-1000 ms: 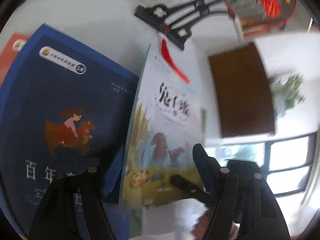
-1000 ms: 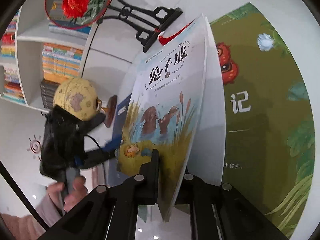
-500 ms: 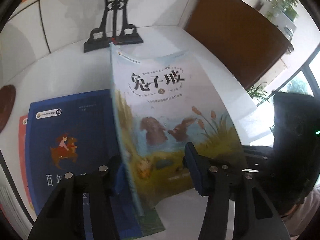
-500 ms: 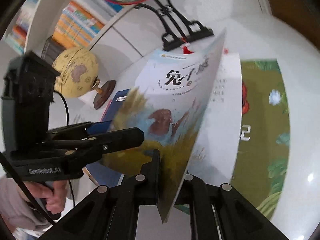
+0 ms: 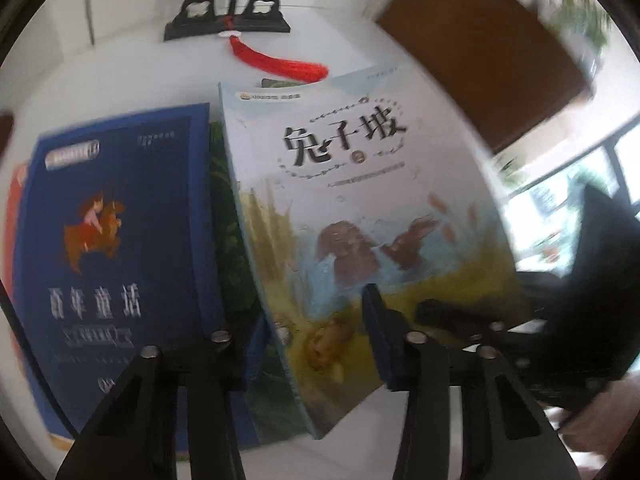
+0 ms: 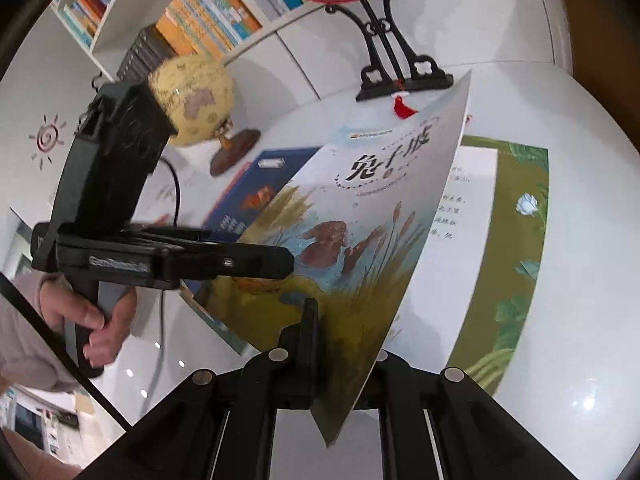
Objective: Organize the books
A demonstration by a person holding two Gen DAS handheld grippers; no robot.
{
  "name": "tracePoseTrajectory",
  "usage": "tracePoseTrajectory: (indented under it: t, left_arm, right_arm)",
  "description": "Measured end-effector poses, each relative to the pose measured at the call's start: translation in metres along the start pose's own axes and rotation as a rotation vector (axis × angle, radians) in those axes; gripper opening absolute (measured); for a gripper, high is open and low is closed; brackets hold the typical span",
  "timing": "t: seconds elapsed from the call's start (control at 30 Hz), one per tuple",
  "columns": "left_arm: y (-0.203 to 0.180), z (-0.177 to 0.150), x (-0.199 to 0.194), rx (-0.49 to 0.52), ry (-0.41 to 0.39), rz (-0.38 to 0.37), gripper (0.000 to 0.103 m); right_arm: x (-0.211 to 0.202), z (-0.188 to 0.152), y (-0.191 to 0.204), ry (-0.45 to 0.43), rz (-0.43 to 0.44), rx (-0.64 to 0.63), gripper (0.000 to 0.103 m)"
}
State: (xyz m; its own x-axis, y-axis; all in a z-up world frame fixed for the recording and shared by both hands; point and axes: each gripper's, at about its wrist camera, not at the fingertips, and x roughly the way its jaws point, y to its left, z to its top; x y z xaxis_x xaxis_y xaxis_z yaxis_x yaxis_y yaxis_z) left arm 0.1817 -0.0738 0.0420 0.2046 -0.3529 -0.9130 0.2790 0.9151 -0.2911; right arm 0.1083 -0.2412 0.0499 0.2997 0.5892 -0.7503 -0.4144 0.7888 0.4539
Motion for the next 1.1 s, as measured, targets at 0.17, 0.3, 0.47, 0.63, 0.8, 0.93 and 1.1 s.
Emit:
tracePoseTrajectory:
  t: [0.17, 0.3, 0.47, 0.63, 0.8, 0.93, 1.1]
  left_arm:
    - [-0.058, -0.020, 0.006, 0.320, -0.071, 0.263, 0.033]
    - [-0.059, -0.021, -0.009, 0.250, -0.121, 0.230, 0.033]
    - [-0.055, -0.021, -0.034, 0.190, -0.173, 0.216, 0.032]
    - [-0.043, -0.034, -0.061, 0.133, -0.208, 0.200, 0.032]
    - [-0.029, -0.044, -0.089, 0.099, -0.255, 0.216, 0.032]
    - [-0.008, -0.053, -0.118, 0.049, -0.300, 0.217, 0.032]
    - [0.019, -0.077, -0.164, 0.004, -0.365, 0.249, 0.030]
  right_arm:
    - [0.006, -0.004, 0.004, 0.009, -0.095, -0.055, 0.008]
    - [-0.003, -0.008, 0.021, -0.034, -0.128, -0.166, 0.008]
    - [-0.013, -0.005, 0.031, -0.084, -0.091, -0.166, 0.008]
    - [-0.022, -0.001, 0.051, -0.123, -0.071, -0.206, 0.008]
    - [-0.027, 0.004, 0.081, -0.142, -0.051, -0.272, 0.008]
    - [-0.027, 0.011, 0.108, -0.166, -0.020, -0.308, 0.008]
    - [-0.024, 0.021, 0.156, -0.194, 0.016, -0.369, 0.008]
